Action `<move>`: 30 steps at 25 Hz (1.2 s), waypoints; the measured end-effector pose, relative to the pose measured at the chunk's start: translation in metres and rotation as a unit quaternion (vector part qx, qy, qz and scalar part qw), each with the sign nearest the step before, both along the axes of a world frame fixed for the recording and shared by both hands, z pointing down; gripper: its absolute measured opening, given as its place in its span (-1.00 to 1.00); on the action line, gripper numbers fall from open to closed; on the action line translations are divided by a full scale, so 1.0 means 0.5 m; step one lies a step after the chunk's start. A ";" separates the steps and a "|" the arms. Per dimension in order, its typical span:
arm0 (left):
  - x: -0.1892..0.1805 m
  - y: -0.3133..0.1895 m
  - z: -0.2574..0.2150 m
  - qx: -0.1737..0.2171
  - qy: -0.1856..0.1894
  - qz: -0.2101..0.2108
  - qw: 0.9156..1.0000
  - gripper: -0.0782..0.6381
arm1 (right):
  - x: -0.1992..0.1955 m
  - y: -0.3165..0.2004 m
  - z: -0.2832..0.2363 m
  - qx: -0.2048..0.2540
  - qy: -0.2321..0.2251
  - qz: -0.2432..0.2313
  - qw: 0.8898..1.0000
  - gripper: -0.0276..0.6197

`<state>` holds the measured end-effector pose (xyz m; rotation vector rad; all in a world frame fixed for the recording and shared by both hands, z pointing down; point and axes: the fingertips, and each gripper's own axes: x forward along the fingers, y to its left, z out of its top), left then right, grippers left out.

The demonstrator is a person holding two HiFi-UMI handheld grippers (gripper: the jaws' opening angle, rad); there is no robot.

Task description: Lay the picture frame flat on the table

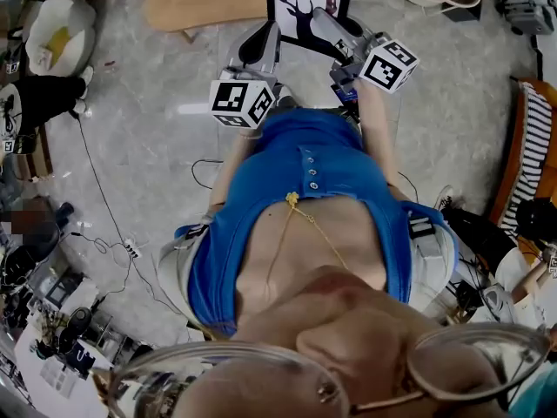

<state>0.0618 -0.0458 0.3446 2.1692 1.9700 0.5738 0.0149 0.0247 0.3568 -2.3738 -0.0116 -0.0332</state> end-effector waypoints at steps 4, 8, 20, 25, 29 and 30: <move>0.002 0.007 0.011 0.006 0.004 0.009 1.000 -0.79 | 0.000 0.004 0.014 0.010 0.009 0.008 1.000 -0.88; 0.010 0.010 0.012 0.007 0.005 0.014 1.000 -0.79 | 0.002 0.004 0.020 0.010 0.004 0.010 1.000 -0.88; 0.008 0.003 0.014 0.002 0.003 0.012 1.000 -0.79 | 0.001 0.002 0.019 0.003 -0.004 0.008 1.000 -0.88; 0.005 0.003 0.016 -0.022 0.008 0.013 1.000 -0.79 | -0.001 0.005 0.017 -0.023 0.003 0.007 1.000 -0.88; 0.000 0.002 0.029 -0.015 0.018 0.007 1.000 -0.79 | 0.001 0.004 0.029 -0.026 0.013 -0.009 1.000 -0.88; 0.000 0.002 0.030 -0.016 0.019 0.004 1.000 -0.79 | 0.002 0.005 0.030 -0.025 0.016 -0.012 0.999 -0.88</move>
